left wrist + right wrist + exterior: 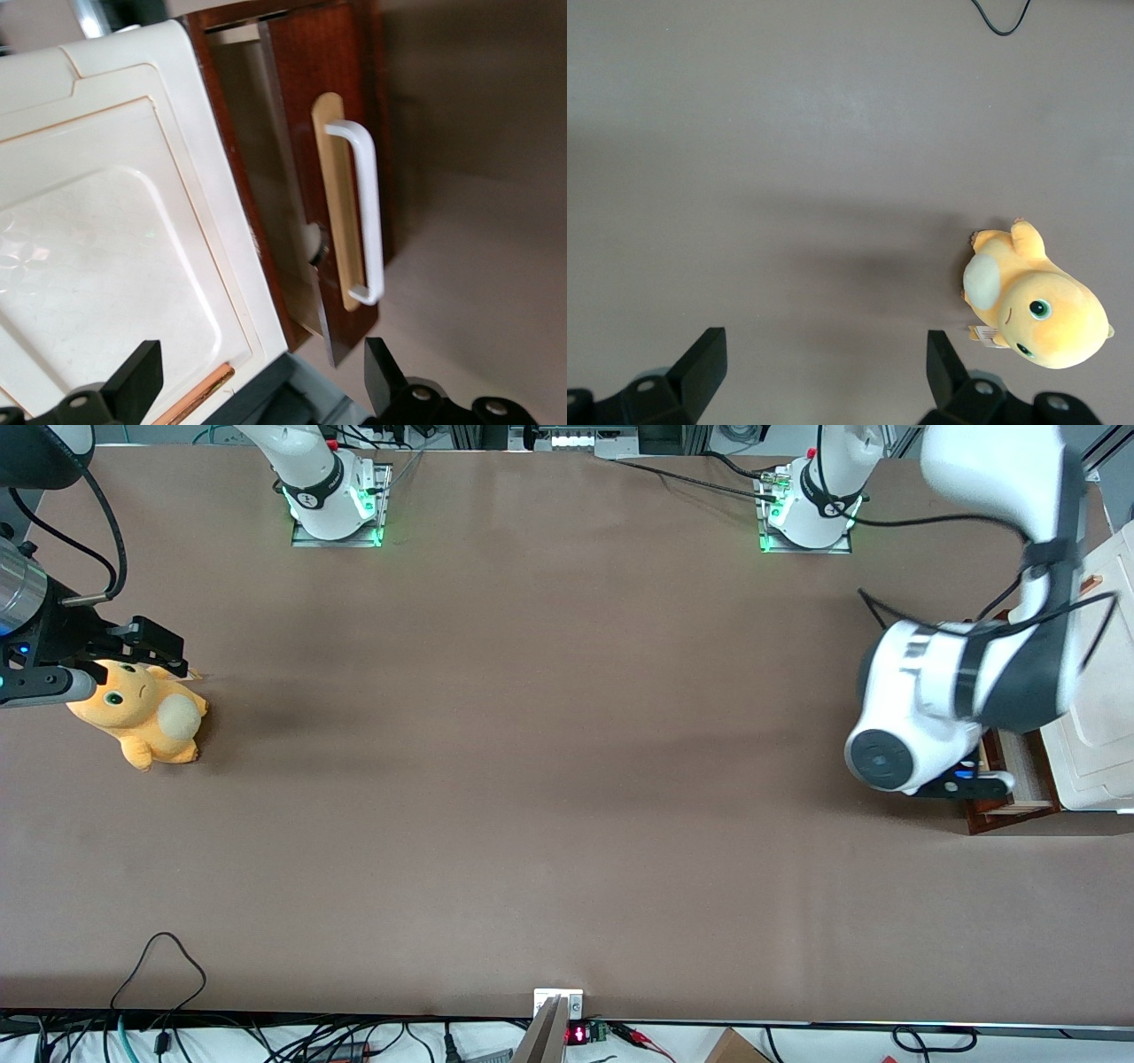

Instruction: Open lower drawer with left arm only

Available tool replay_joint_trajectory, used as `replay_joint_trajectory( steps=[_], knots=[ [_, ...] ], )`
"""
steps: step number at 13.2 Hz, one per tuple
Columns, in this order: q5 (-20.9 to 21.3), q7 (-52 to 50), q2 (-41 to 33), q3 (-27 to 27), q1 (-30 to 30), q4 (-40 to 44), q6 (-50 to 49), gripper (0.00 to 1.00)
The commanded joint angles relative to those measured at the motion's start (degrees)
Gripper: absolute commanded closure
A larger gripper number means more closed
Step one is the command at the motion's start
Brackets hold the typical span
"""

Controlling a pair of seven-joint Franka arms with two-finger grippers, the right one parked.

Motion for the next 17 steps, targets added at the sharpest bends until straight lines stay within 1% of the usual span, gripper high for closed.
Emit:
replay_joint_trajectory(
  steps=[1,2,3,4,5,7,8,9,10,12,15,17],
  knots=[
    [-9.01,6.26,-3.18,3.89,0.15,3.49,-0.42,0.0],
    [-12.62,6.27,-5.02,5.04,1.03,3.58,-0.16,0.0],
    [-15.26,6.36,-6.69,5.05,2.51,3.67,0.19,0.0],
    [-19.03,6.7,-8.54,5.05,4.09,4.02,0.98,0.0],
    [-23.94,7.58,-10.73,5.05,6.55,4.11,2.38,0.0],
    [-31.07,8.2,-13.82,5.05,9.2,4.11,3.62,0.0],
    [-33.37,8.2,-14.87,4.96,9.82,4.28,3.62,0.0],
    [-34.26,8.11,-15.93,4.7,9.82,4.55,3.62,0.0],
    [-34.27,8.11,-16.98,4.18,9.82,4.98,4.58,0.0],
    [-35.15,7.5,-17.26,2.68,9.74,5.08,11.06,0.0],
    [-35.41,9.94,-17.87,1.18,9.82,4.9,11.8,0.0],
    [-36.82,11.19,-18.48,1.18,9.82,4.46,11.97,0.0]
  ],
)
